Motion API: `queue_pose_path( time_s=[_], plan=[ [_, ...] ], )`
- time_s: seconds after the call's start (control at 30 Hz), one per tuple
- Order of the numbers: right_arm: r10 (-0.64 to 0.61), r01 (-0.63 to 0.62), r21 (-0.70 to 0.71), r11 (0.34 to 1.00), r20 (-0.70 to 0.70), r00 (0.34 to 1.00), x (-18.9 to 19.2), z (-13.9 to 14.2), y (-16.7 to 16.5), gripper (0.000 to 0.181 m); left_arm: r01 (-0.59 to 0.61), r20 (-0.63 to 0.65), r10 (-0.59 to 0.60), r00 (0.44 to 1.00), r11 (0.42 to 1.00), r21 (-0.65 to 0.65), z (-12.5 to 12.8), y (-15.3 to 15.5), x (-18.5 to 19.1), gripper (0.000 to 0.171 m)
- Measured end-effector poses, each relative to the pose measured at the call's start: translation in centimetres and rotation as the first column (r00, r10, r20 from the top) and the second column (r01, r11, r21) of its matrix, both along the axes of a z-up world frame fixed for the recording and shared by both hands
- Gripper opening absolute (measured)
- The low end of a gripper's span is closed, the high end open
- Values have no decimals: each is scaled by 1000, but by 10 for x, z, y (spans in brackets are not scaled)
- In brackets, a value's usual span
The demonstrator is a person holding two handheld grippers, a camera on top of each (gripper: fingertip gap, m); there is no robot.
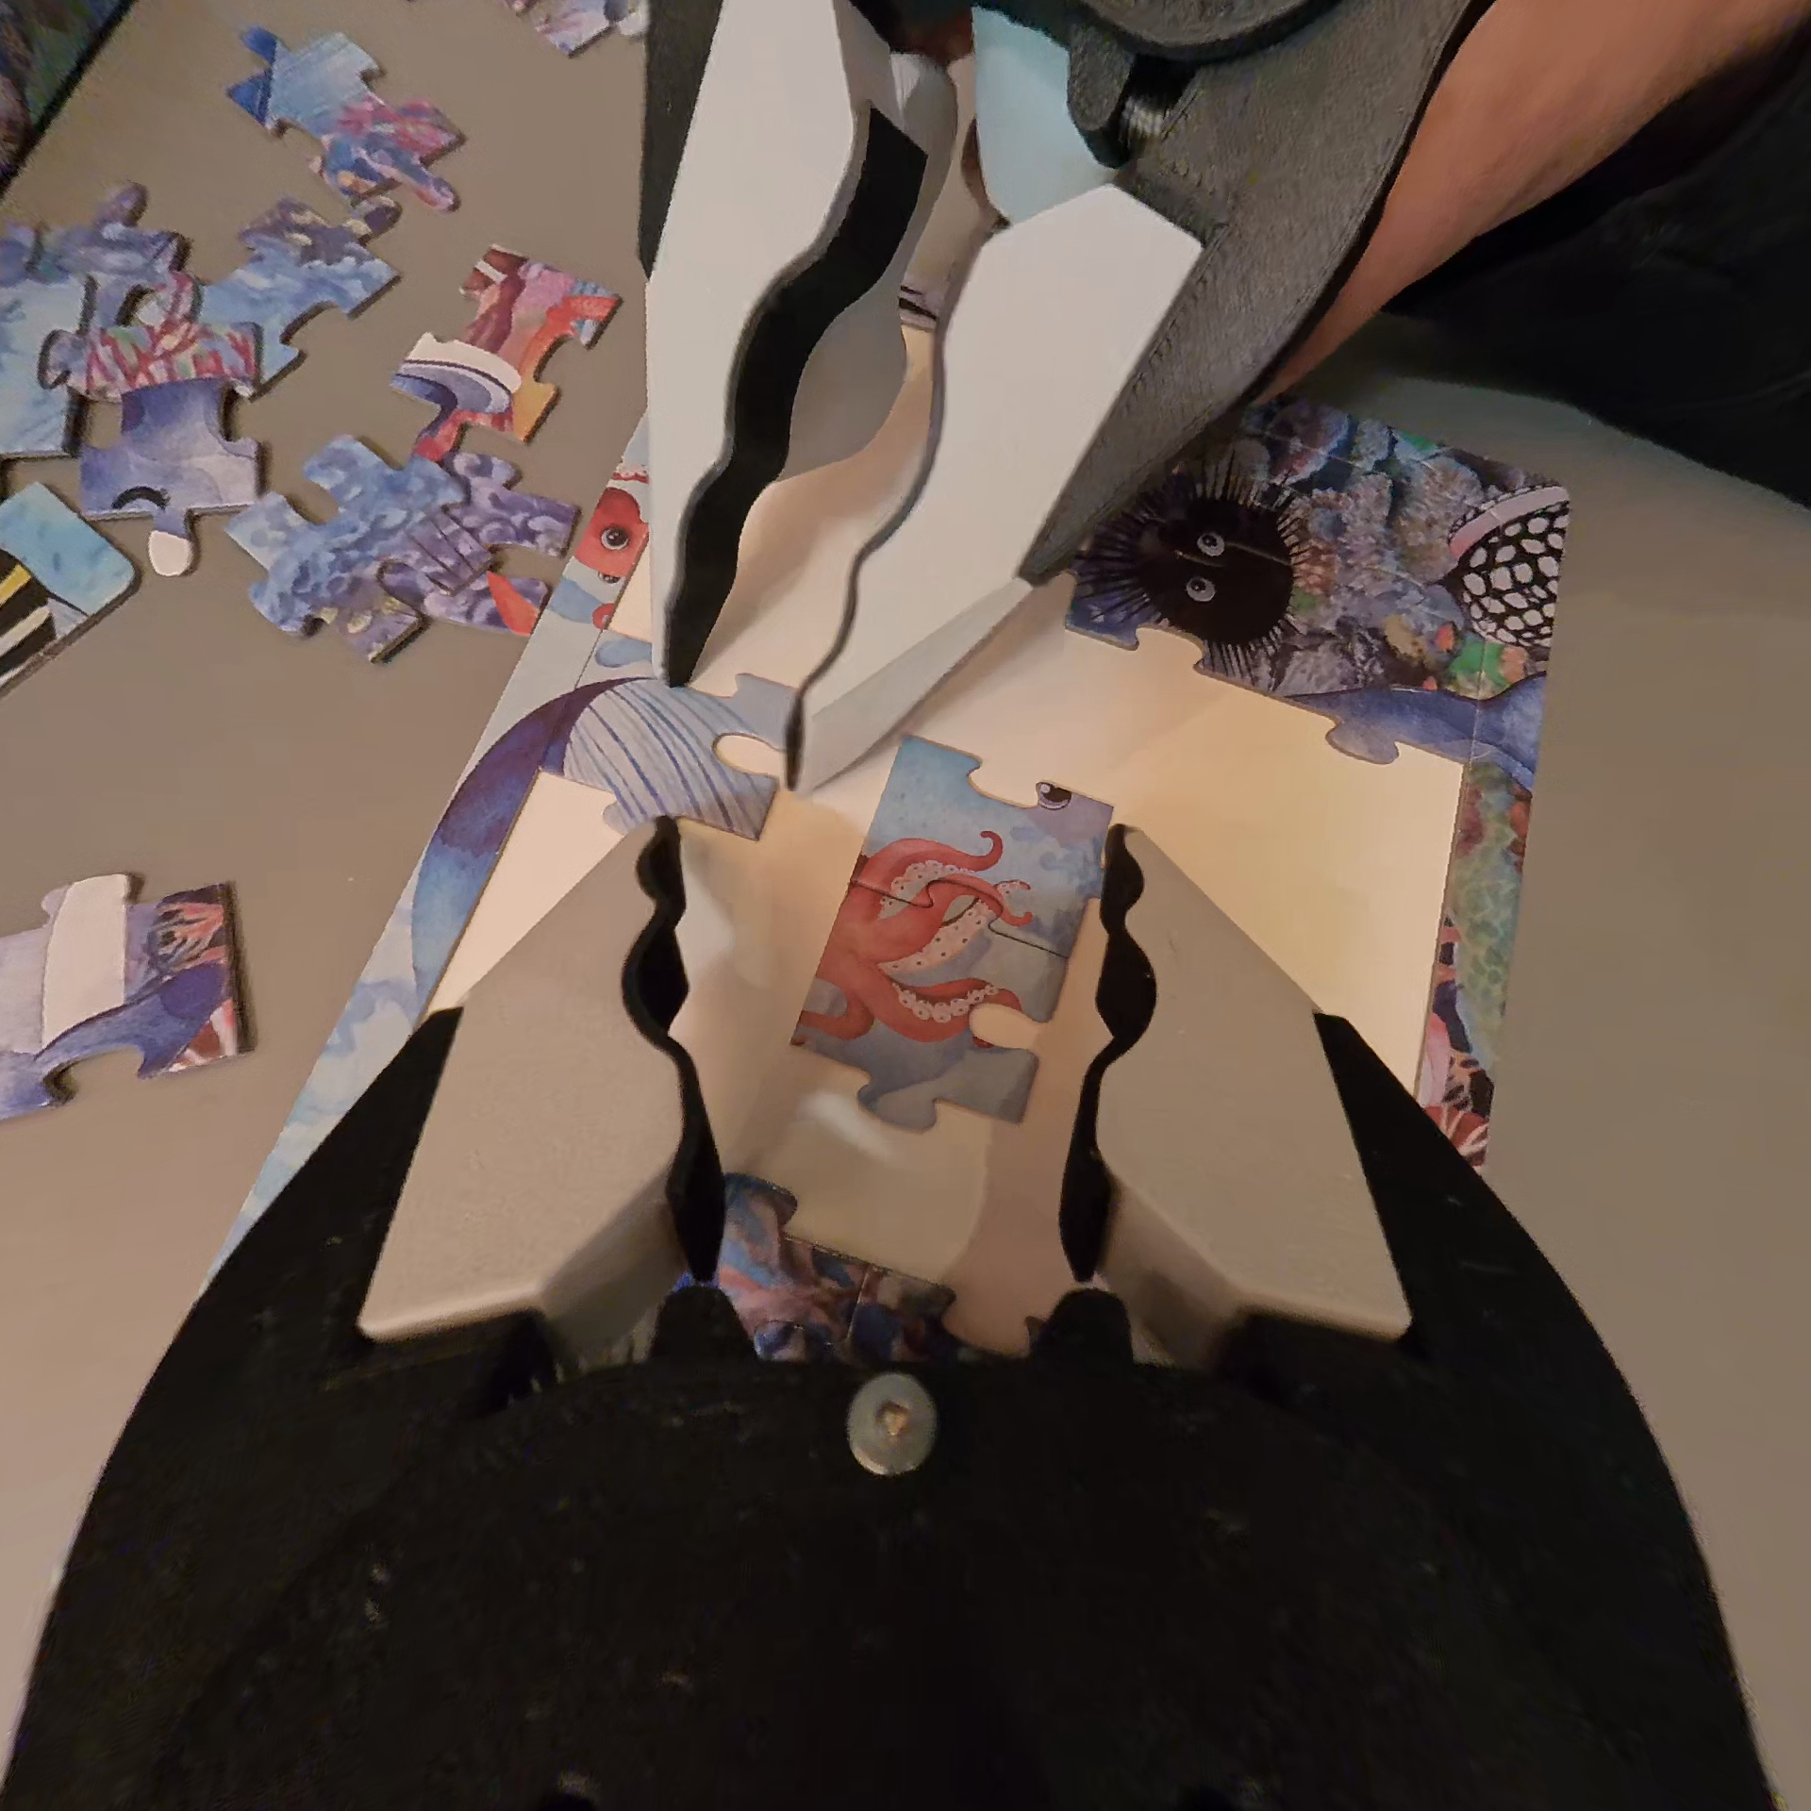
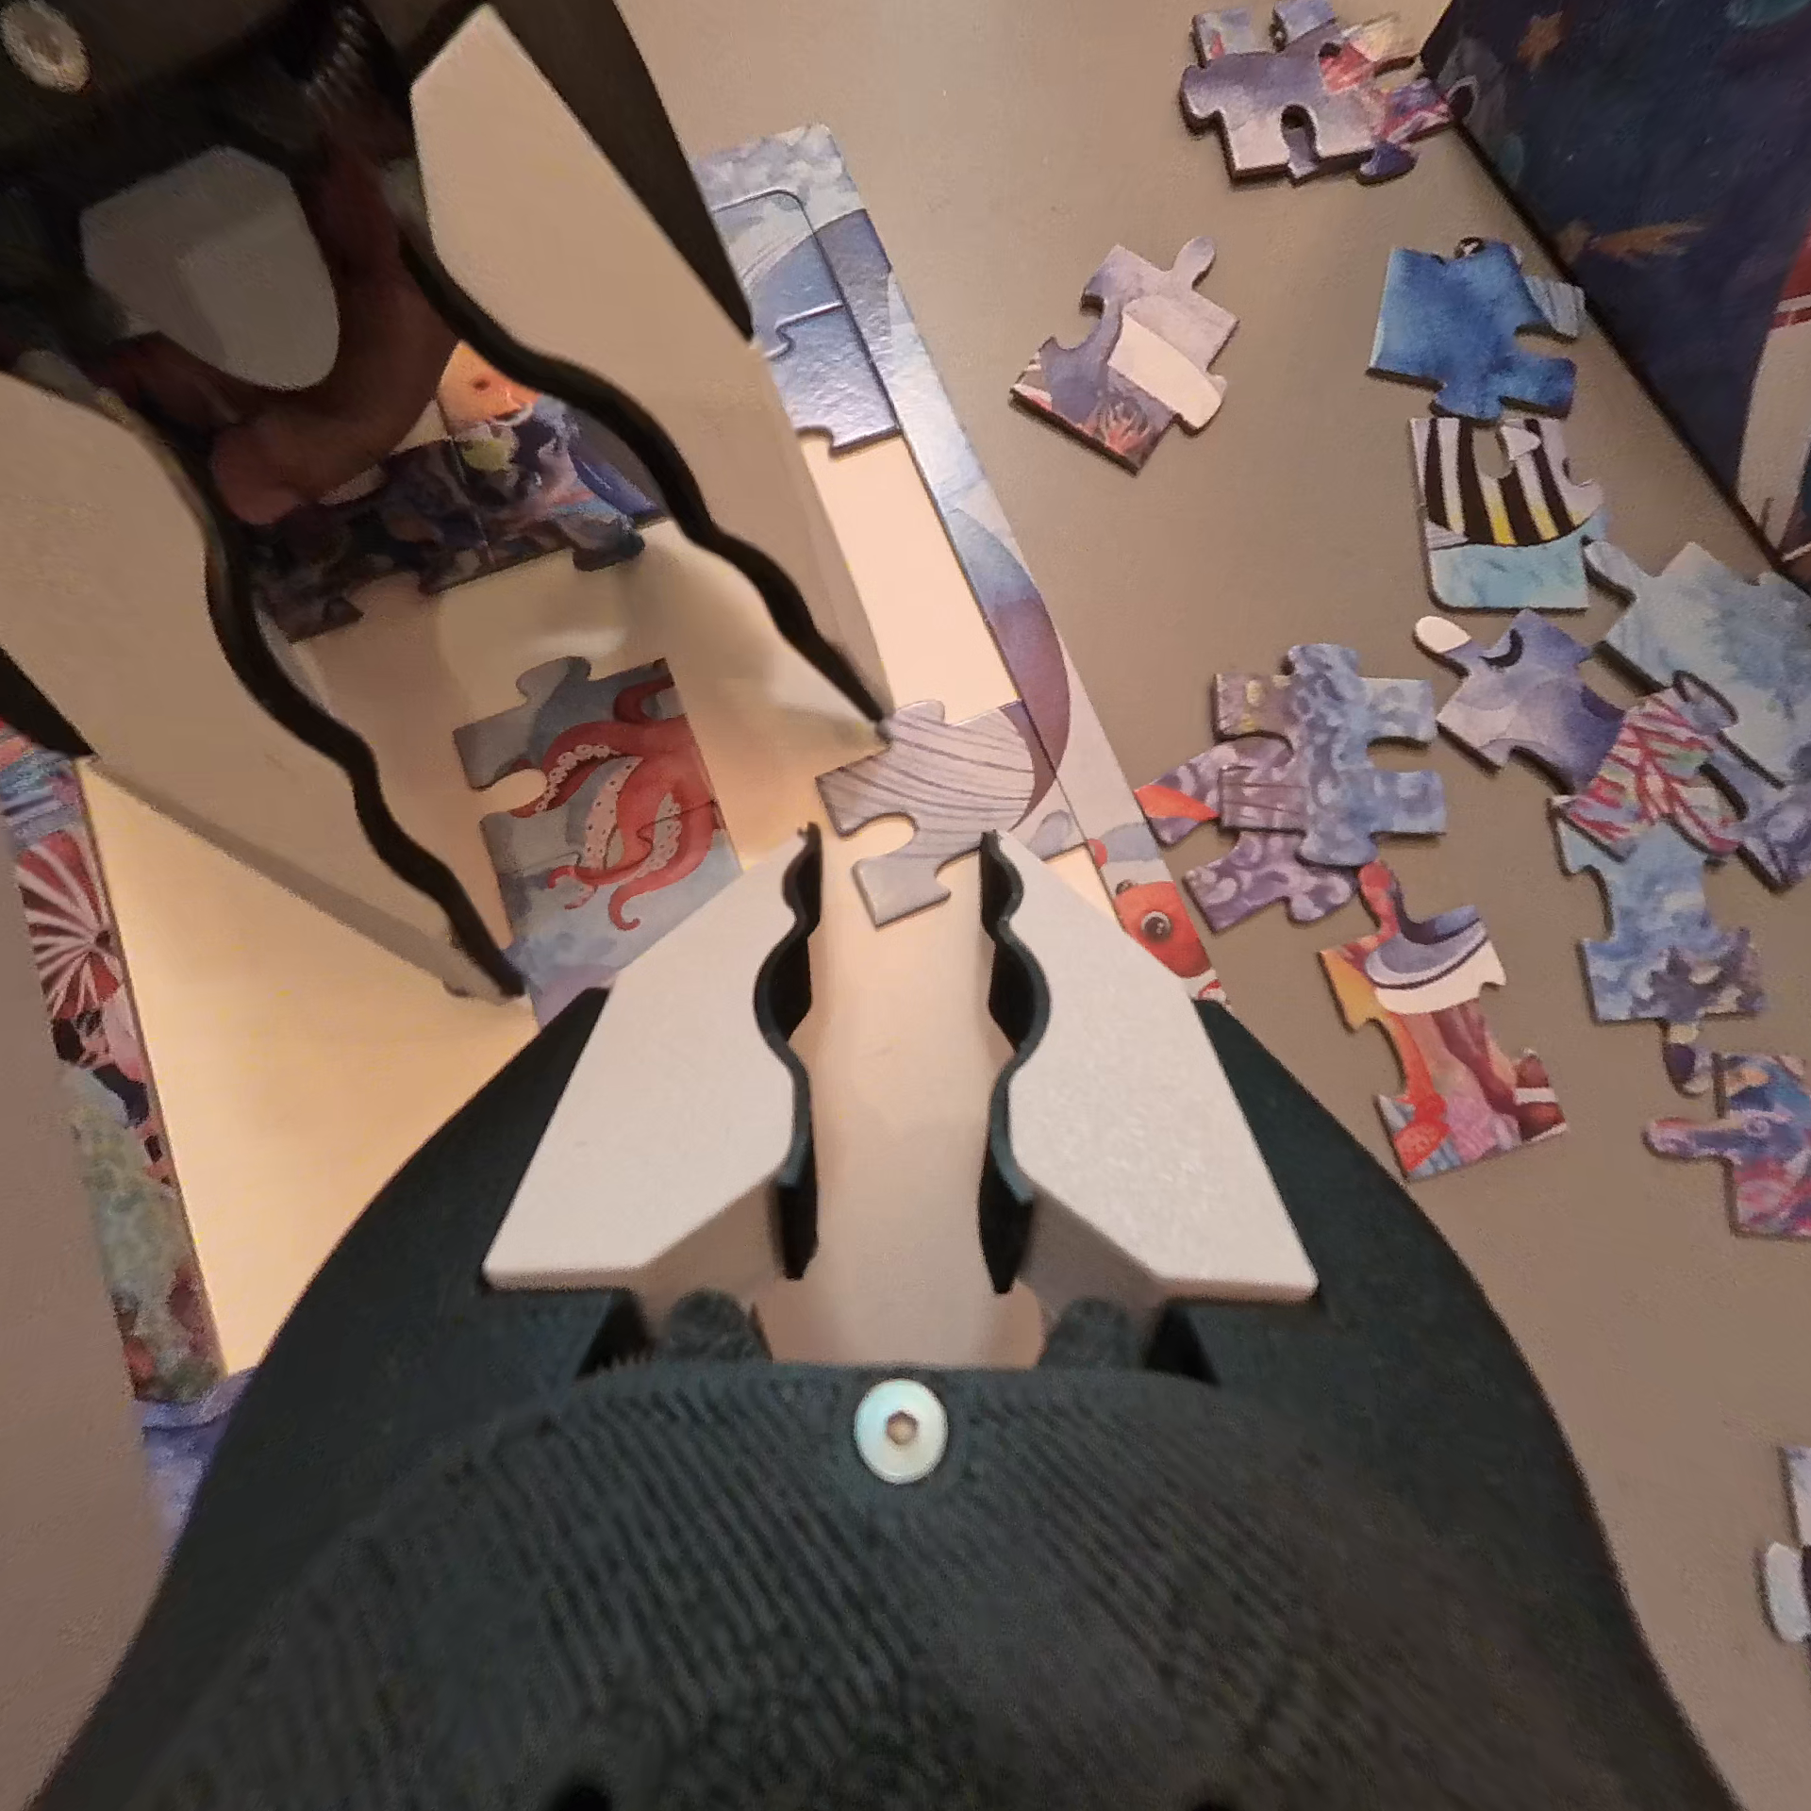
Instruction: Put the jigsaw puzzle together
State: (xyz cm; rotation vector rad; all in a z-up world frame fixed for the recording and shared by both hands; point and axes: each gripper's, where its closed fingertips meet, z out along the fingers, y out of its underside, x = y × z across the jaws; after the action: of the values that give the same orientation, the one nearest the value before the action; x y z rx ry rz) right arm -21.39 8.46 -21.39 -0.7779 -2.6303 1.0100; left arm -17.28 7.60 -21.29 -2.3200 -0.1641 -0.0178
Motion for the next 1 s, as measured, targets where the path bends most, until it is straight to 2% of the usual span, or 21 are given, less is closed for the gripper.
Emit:
queue_pose_path(
  time_s=[0.2,0.37,0.57,0.7,0.77,0.83,0.9,1.0],
  plan=[
    [10,-9,-44,999,26,1000,1,5,5,39,-101,-32,103,994,994,41,16,-15,-24,81],
    [1,10,-176,984,63,998,0,23,9,41,-193,-34,199,979,972,131,34,-31,-49,75],
    [-67,63,-112,992,-29,997,-12,29,26,39,-348,-131,378,916,914,207,48,-61,-93,66],
    [-44,43,-69,997,-11,999,-10,16,25,47,-409,-154,448,880,883,231,50,-80,-109,53],
    [-26,28,-63,998,27,999,-6,9,23,42,-420,-158,451,878,886,194,44,-87,-110,26],
    [-10,13,-61,998,45,999,-3,4,20,35,-429,-165,453,876,889,164,41,-90,-111,8],
    [-9,12,-71,997,46,999,-4,2,17,35,-440,-163,458,874,888,137,36,-92,-112,1],
    [-9,14,-97,995,52,999,-5,2,15,36,-434,-151,442,884,897,85,20,-91,-111,0]
  ],
)
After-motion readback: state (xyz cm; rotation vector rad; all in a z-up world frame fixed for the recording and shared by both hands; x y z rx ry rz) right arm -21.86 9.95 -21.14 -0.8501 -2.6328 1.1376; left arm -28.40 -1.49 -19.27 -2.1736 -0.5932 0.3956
